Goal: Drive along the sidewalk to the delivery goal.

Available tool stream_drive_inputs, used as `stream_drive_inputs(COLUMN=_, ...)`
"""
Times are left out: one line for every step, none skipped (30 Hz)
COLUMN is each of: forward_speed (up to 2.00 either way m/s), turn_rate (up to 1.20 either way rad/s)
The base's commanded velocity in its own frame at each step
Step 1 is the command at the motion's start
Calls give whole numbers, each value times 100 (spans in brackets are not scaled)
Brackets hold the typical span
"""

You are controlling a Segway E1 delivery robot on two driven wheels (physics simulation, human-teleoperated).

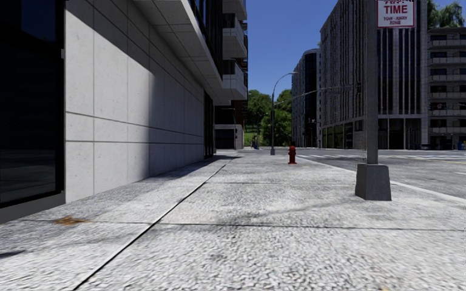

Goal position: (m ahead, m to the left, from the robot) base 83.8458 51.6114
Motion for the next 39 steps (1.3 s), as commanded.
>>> stream_drive_inputs(forward_speed=200, turn_rate=0)
stream_drive_inputs(forward_speed=200, turn_rate=0)
stream_drive_inputs(forward_speed=200, turn_rate=0)
stream_drive_inputs(forward_speed=200, turn_rate=0)
stream_drive_inputs(forward_speed=200, turn_rate=0)
stream_drive_inputs(forward_speed=200, turn_rate=0)
stream_drive_inputs(forward_speed=200, turn_rate=-9)
stream_drive_inputs(forward_speed=200, turn_rate=-33)
stream_drive_inputs(forward_speed=200, turn_rate=-72)
stream_drive_inputs(forward_speed=200, turn_rate=-77)
stream_drive_inputs(forward_speed=200, turn_rate=-35)
stream_drive_inputs(forward_speed=200, turn_rate=-12)
stream_drive_inputs(forward_speed=200, turn_rate=-3)
stream_drive_inputs(forward_speed=200, turn_rate=-3)
stream_drive_inputs(forward_speed=200, turn_rate=0)
stream_drive_inputs(forward_speed=200, turn_rate=0)
stream_drive_inputs(forward_speed=200, turn_rate=0)
stream_drive_inputs(forward_speed=200, turn_rate=0)
stream_drive_inputs(forward_speed=200, turn_rate=0)
stream_drive_inputs(forward_speed=200, turn_rate=0)
stream_drive_inputs(forward_speed=200, turn_rate=0)
stream_drive_inputs(forward_speed=200, turn_rate=0)
stream_drive_inputs(forward_speed=200, turn_rate=0)
stream_drive_inputs(forward_speed=200, turn_rate=0)
stream_drive_inputs(forward_speed=200, turn_rate=0)
stream_drive_inputs(forward_speed=200, turn_rate=0)
stream_drive_inputs(forward_speed=200, turn_rate=0)
stream_drive_inputs(forward_speed=200, turn_rate=0)
stream_drive_inputs(forward_speed=200, turn_rate=0)
stream_drive_inputs(forward_speed=200, turn_rate=0)
stream_drive_inputs(forward_speed=200, turn_rate=0)
stream_drive_inputs(forward_speed=200, turn_rate=0)
stream_drive_inputs(forward_speed=200, turn_rate=0)
stream_drive_inputs(forward_speed=200, turn_rate=0)
stream_drive_inputs(forward_speed=200, turn_rate=0)
stream_drive_inputs(forward_speed=200, turn_rate=0)
stream_drive_inputs(forward_speed=200, turn_rate=0)
stream_drive_inputs(forward_speed=200, turn_rate=0)
stream_drive_inputs(forward_speed=200, turn_rate=0)
